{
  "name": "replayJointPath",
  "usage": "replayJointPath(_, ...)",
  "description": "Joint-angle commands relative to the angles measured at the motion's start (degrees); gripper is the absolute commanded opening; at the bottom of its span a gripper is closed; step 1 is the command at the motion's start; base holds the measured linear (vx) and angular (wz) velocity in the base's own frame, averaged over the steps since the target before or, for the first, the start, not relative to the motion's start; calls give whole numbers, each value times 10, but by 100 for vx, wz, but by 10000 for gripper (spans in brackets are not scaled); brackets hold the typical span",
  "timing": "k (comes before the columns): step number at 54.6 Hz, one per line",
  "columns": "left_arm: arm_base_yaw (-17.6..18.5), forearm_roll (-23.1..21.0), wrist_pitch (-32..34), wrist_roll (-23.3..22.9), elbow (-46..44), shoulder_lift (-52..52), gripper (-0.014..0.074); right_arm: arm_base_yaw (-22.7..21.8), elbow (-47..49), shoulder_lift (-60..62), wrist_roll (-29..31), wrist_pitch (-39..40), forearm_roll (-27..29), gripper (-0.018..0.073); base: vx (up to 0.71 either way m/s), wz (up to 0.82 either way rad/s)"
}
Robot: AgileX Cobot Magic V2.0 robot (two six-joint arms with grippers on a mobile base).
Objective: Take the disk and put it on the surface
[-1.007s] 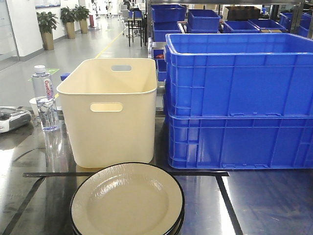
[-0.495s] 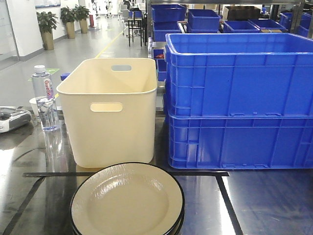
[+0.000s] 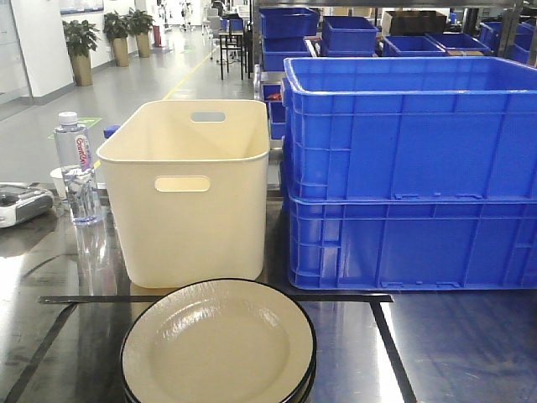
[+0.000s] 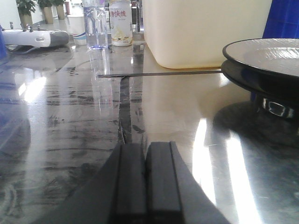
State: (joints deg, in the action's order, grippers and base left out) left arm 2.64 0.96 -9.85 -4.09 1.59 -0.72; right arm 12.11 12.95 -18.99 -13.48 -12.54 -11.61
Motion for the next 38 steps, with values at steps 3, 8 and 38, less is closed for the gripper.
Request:
replayJointPath(3, 3, 1, 45, -4, 14, -9, 1, -91, -55, 62, -1, 92, -11, -12, 0, 0)
replayJointPath(8, 3, 1, 45, -4, 14, -9, 1, -132, -112, 118, 3, 122, -11, -12, 0, 0)
replayJointPath(38, 3, 1, 45, -4, 14, -9, 1, -118, -144, 203, 9, 98, -14, -12, 0, 0)
